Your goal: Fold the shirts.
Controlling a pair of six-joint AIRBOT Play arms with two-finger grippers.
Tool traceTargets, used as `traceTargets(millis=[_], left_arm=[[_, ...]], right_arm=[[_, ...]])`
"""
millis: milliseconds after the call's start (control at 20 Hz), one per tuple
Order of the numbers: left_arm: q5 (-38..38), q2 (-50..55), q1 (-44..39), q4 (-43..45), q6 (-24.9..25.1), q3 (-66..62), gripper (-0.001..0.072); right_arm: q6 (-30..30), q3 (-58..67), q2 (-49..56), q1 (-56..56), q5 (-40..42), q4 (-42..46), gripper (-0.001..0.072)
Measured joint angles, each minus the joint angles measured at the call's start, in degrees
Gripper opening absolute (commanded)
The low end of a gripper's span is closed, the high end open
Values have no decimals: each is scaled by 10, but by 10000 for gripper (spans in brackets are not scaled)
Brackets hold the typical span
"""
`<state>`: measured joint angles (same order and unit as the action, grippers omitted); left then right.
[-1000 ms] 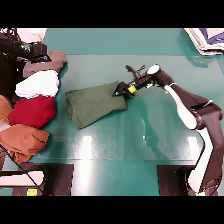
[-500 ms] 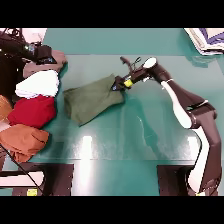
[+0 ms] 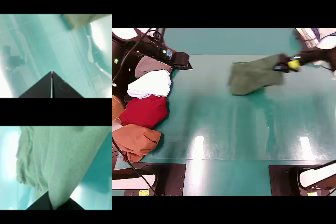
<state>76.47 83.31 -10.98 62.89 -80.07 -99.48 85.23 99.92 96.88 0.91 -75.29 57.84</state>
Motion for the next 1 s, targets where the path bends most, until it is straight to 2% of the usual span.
traceTargets(millis=[450,750,800,850,900,1000], left_arm=[[-10,0,-34,-4,-4,0,24],[-24,0,-36,-4,-5,0,24],[-24,0,-36,-4,-5,0,23],[-26,0,-36,-4,-5,0,24],[-25,0,-36,-4,-5,0,24],[-25,0,-36,-4,-5,0,24]], right_arm=[[75,-291,-233,361,144,49,17],[99,-429,-312,459,179,52,20],[100,-445,-320,465,179,52,97],[101,-455,-326,469,177,53,352],[99,-462,-330,472,170,58,536],[90,-460,-336,475,146,92,561]])
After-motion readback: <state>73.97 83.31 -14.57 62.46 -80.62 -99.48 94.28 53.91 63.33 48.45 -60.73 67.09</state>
